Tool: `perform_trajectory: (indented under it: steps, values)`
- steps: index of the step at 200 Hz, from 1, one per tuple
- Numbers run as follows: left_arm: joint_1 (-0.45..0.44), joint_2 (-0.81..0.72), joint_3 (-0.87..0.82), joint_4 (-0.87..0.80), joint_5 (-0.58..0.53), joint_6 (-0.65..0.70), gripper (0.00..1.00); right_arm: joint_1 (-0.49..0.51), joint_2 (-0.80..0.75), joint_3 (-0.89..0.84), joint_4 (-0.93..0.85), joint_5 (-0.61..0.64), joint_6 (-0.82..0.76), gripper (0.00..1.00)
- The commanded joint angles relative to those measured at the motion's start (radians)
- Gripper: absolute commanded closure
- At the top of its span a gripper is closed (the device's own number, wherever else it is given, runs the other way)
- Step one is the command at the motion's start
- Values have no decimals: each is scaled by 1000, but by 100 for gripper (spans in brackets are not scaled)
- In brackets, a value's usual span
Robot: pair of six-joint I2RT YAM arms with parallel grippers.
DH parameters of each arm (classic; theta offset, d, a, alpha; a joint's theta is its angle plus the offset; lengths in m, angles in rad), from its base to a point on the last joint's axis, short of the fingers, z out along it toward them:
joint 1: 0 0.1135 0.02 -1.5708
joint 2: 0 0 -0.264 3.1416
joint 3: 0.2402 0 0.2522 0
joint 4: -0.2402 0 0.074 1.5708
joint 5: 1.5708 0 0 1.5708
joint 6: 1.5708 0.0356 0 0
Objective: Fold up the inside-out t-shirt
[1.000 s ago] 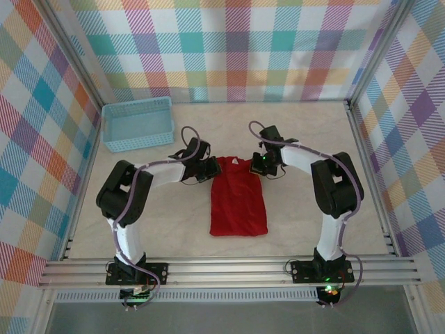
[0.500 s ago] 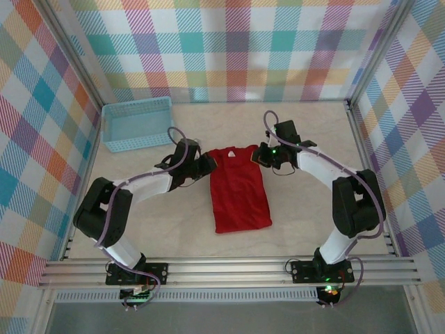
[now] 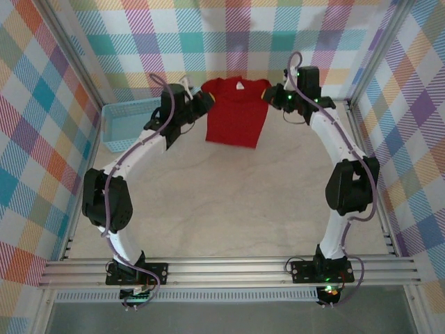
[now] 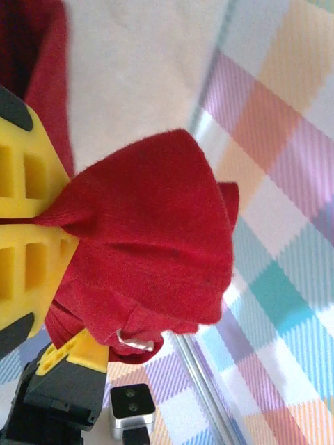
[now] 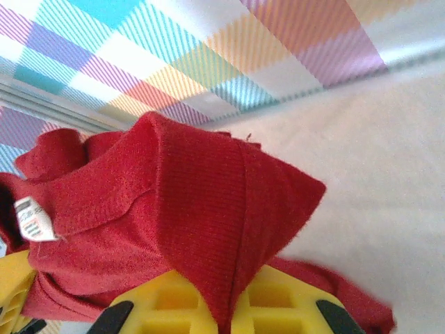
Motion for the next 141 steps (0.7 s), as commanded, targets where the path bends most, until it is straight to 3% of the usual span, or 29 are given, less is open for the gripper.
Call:
perform_trajectory:
  steps: [1,31,91,122,141]
  values:
    - [17,27,28,-27,28,79,100,-10,35,78,-35,-33,-57,100]
    - [-3,-27,-206,104,112,71,100,3,-37,-136,35,-61,-55,100]
    - [-234,-221,-765,276,-4,39,100,15,-381,-893,228,-63,9,100]
    - [-368,-320,-932,290,-108,-7,100,32,-555,-1085,219,-55,19,100]
    - [-400,-363,-964,282,-162,-21,100,57,-595,-1120,202,-32,14,100]
